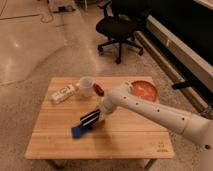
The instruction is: Place the eraser on the white sponge
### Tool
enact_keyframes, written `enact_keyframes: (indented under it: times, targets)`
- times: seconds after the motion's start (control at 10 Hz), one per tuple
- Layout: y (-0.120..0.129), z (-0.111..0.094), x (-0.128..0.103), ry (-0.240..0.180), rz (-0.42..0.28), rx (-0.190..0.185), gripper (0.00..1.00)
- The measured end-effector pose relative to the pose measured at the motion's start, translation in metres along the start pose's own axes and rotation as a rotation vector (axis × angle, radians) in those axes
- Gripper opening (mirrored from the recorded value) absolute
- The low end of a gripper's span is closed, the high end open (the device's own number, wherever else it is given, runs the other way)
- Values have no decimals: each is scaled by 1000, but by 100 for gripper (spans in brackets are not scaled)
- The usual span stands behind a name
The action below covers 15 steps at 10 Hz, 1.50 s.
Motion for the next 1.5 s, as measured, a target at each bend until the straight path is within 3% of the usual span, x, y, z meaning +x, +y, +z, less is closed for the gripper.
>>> enact_keyframes:
  times: [0.3,0.6,0.8,1.2,1.3,1.5]
  targets:
    - [17,19,-28,-25,-23,-79,15]
    - [21,34,-51,-61,-56,-118,17]
    - [21,40,-63,-83,-93,-133,34]
    - [21,40,-64,-84,-93,-134,70]
    - [19,39,-67,-83,-111,-132,77]
    - [6,30,-89,-88,-179,-119,80]
